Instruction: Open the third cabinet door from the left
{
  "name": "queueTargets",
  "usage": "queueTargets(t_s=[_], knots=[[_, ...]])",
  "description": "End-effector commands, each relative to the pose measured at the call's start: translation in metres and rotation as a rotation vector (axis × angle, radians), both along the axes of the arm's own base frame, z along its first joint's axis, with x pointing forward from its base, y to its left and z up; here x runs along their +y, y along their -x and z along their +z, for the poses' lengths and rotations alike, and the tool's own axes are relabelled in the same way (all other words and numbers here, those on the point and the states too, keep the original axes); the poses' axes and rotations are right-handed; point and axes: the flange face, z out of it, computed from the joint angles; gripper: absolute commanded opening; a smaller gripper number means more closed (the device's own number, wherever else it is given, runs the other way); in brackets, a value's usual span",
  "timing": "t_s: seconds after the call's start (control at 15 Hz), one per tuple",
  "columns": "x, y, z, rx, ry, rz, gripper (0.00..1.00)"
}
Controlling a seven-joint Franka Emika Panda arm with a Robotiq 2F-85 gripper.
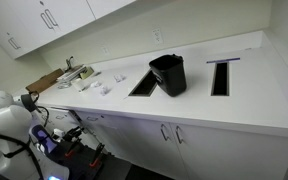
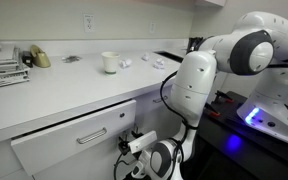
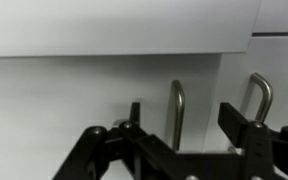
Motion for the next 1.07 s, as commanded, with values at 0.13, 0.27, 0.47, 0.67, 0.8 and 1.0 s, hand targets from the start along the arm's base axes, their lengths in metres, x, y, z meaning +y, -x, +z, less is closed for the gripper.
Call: queueTargets(t_s=[0.13, 0.27, 0.47, 0.67, 0.8, 1.0], knots=[[0.009, -0.005, -0.01, 0.012, -0.025, 0.031, 0.34], [0.012, -0.004, -0.011, 0.012, -0.03, 0.037, 0.2], [0.011, -0.003, -0.012, 0.014, -0.028, 0.038, 0.01], [0.016, 0.007, -0.013, 0.026, 0.006, 0.043, 0.02], [0.026, 0.017, -0.012, 0.056, 0.028, 0.045, 0.02], [0.048, 0.037, -0.008, 0.073, 0.067, 0.053, 0.02]])
